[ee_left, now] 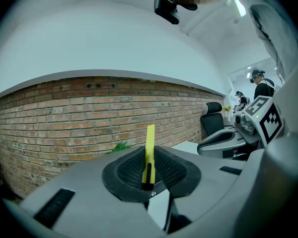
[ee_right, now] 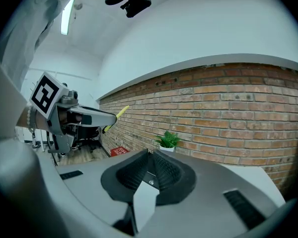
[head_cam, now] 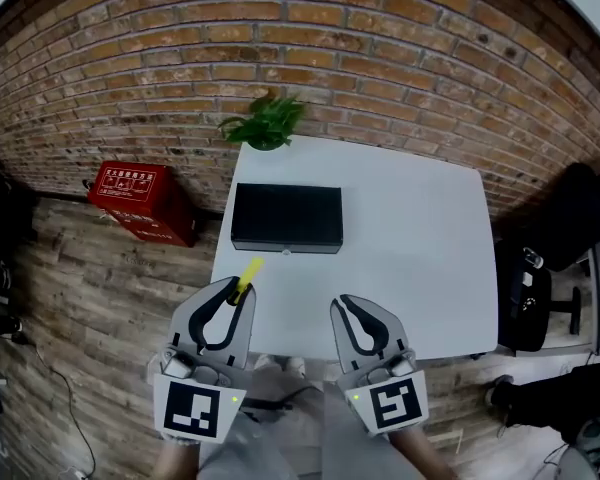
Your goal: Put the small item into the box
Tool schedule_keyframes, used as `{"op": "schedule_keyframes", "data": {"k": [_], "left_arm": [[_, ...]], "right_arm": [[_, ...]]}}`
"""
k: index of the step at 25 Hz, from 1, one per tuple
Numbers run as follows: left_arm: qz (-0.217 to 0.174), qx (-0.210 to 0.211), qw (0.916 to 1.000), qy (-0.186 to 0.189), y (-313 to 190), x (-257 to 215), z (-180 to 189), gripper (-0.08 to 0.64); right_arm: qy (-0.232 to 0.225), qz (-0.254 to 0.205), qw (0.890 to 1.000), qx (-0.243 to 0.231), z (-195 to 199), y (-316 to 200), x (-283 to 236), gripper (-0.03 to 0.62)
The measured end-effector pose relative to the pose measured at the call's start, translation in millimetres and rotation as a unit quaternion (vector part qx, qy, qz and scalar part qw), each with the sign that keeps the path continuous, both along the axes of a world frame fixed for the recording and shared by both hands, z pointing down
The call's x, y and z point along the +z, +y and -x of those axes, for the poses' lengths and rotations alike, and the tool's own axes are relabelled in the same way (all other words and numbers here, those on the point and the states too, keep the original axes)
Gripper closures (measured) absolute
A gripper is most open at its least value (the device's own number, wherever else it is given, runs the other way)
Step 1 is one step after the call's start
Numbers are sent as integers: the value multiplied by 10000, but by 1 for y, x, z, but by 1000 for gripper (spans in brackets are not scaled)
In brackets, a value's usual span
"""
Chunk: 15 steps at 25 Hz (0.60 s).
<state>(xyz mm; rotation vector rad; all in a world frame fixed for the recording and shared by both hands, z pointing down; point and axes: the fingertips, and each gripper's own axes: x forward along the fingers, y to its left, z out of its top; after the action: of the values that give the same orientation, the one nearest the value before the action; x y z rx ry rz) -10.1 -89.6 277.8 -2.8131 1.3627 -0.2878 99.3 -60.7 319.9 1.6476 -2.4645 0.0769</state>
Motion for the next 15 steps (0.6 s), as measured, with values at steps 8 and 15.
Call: {"op": "schedule_keyframes", "data": {"k": [8, 15], "left_arm": [[119, -90, 9999, -32, -15, 11, 12, 494], [291, -200, 9993, -100, -28, 25, 23, 494]], "right_arm": [[57, 179, 9998, -105, 11, -21, 18, 534], [75, 391, 9989, -242, 24, -46, 43, 534]]}}
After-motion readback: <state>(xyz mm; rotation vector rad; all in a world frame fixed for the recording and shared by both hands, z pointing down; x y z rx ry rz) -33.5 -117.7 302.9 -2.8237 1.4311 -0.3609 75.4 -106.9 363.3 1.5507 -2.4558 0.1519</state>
